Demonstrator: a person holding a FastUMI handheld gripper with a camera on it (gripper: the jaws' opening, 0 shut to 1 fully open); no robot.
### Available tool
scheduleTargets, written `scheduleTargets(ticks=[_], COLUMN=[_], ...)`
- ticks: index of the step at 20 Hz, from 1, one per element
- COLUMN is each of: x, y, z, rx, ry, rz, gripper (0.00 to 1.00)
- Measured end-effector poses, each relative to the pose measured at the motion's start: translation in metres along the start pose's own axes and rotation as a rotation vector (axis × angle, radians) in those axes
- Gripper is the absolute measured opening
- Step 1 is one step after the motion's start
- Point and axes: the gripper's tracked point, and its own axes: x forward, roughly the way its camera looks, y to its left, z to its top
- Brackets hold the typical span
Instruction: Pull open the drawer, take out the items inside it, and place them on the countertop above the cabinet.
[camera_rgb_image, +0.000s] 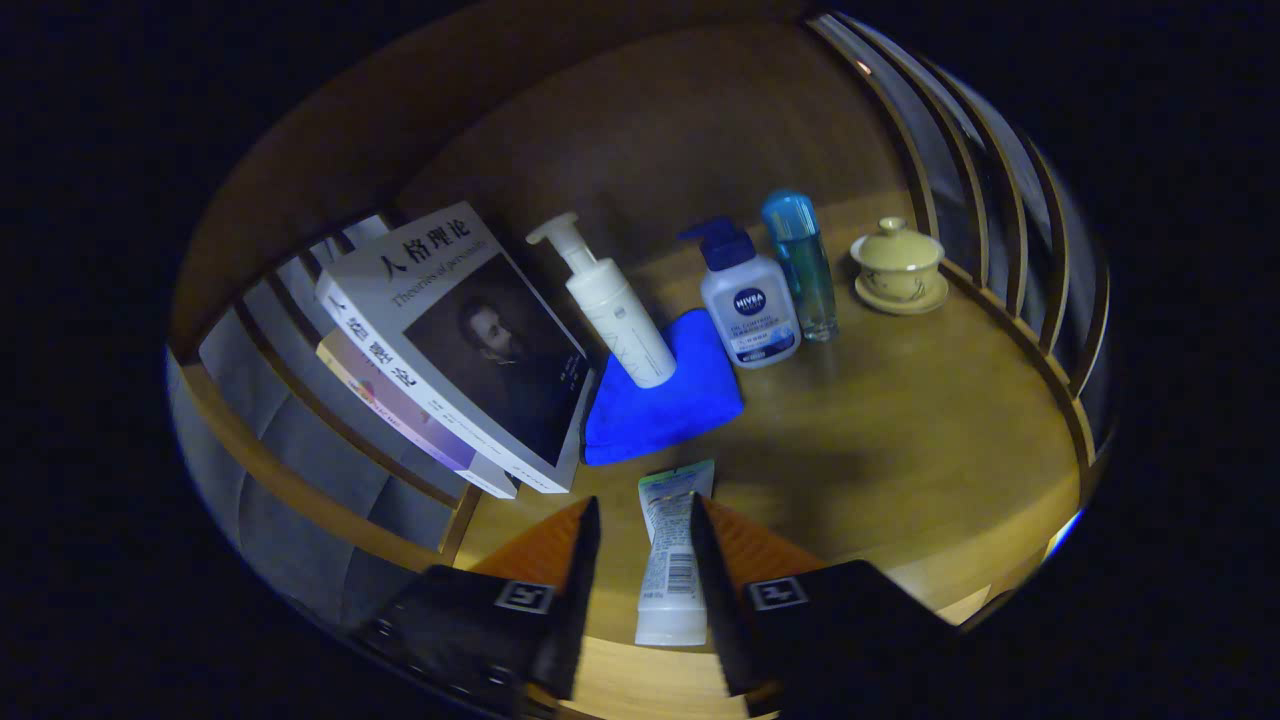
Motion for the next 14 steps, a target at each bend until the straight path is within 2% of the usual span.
scheduleTargets(ticks=[3,6,10,14], x=[-0.026,-0.061,-0.111,-0.148], y=[0.002,0.02,0.032,0.04], z=[0.005,-0.001,-0.015,-0.048], rx=[-0.141,-0.24,-0.301,-0.339], ry=[-0.099,-0.207,-0.381,-0.451], rz=[-0.047,-0.055,-0.063,-0.049], gripper=[1.0,0.98,0.98,0.98])
